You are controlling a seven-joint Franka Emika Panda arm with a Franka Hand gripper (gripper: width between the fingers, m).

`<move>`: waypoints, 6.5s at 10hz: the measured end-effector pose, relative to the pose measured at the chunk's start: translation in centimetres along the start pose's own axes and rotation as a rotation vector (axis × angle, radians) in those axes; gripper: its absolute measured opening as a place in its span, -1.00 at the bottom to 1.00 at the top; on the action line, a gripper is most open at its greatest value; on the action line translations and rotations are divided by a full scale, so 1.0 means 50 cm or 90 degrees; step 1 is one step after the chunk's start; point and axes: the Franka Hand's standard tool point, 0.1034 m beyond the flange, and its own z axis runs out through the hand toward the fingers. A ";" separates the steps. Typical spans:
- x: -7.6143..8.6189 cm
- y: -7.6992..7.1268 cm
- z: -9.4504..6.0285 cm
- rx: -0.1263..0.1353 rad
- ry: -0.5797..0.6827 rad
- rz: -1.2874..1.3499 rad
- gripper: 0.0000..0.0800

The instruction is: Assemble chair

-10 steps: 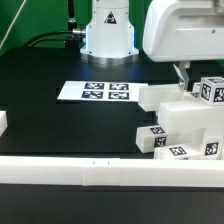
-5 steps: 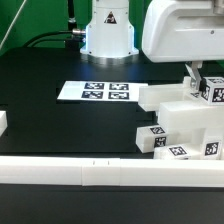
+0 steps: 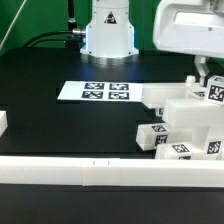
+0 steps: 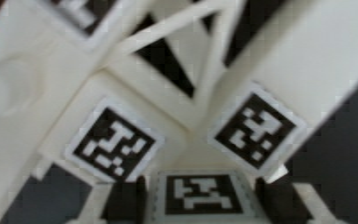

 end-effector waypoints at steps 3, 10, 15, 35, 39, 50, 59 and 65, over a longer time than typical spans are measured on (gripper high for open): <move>0.007 -0.008 0.000 0.026 -0.001 0.142 -0.29; 0.024 -0.003 -0.003 0.034 0.007 -0.016 0.61; 0.043 0.013 -0.007 0.032 0.014 -0.173 0.62; 0.157 0.174 0.028 0.010 0.046 -0.348 0.62; 0.171 0.182 0.007 0.016 0.064 -0.363 0.62; 0.081 0.064 -0.067 -0.003 0.018 -0.430 0.62; 0.084 0.045 -0.014 0.001 0.014 -0.438 0.62; 0.085 0.046 -0.013 0.001 0.013 -0.427 -0.30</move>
Offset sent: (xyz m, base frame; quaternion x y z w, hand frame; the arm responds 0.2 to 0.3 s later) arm 0.0000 0.0000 0.0000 0.0000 0.0000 0.1296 0.9916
